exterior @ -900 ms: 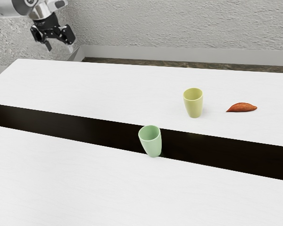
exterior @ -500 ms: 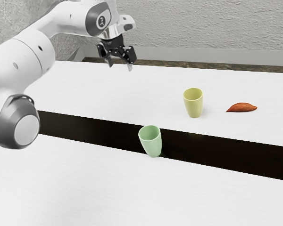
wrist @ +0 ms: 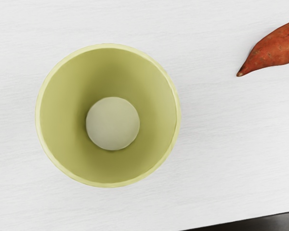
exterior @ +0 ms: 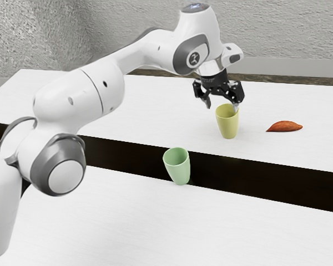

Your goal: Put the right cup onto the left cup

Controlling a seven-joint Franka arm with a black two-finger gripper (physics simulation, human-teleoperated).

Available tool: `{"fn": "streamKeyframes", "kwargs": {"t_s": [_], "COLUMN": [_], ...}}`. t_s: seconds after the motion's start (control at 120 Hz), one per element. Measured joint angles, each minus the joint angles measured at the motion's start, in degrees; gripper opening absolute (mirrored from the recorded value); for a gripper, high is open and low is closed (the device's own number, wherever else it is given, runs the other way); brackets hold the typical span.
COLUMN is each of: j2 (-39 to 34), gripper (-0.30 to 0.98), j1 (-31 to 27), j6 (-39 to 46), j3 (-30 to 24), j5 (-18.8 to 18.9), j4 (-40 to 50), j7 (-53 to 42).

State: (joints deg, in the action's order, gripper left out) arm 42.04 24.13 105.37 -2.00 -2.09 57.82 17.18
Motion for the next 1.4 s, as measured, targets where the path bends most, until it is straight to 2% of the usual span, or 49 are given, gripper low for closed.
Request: {"fn": "streamKeyframes", "kwargs": {"t_s": [0.258,0.408,0.567,0.792,0.875,1.225,1.4], "j2": [1.9,5.9,9.5,12.0,12.4,12.7,15.3], "gripper": [0.67,0.67,0.67,0.67,0.72,0.7,0.68], "j1": [0.6,0.3,0.2,0.2,0.2,0.3,0.2], "j6": [0.5,0.3,0.0,-0.1,0.0,0.1,-0.2], "j3": [-1.3,-3.9,-4.5,-4.4,-4.5,-4.4,-4.5], "j5": [0.8,3.7,5.3,5.8,5.9,6.6,7.1], "j4": [-1.2,-7.0,-11.7,-13.0,-13.0,-13.9,-18.1], "j7": [5.0,7.0,8.7,10.5,11.1,12.7,13.1]}}
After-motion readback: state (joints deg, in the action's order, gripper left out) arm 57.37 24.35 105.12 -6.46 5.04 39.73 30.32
